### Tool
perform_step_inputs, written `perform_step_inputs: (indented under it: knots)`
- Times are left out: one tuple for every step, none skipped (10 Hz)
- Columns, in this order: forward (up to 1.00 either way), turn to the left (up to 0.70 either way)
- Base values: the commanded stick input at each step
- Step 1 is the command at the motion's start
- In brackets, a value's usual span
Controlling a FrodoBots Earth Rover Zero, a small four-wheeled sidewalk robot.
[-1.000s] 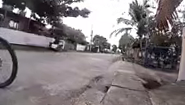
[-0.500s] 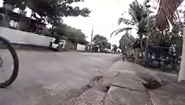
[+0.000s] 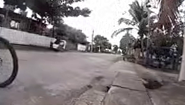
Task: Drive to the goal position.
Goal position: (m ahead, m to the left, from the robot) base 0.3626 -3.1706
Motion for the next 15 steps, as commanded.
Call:
perform_step_inputs:
  knots:
    - [0.70, 0.27]
    - [0.70, 0.27]
    - [0.70, 0.27]
    - [0.70, 0.27]
    - [0.70, 0.27]
    - [0.70, 0.27]
    - [0.70, 0.27]
    - [0.70, 0.27]
    - [0.70, 0.27]
    - [0.70, 0.27]
    - [0.70, 0.27]
    - [0.70, 0.17]
    - [0.70, 0.00]
    - [0.70, 0.00]
    - [0.70, -0.12]
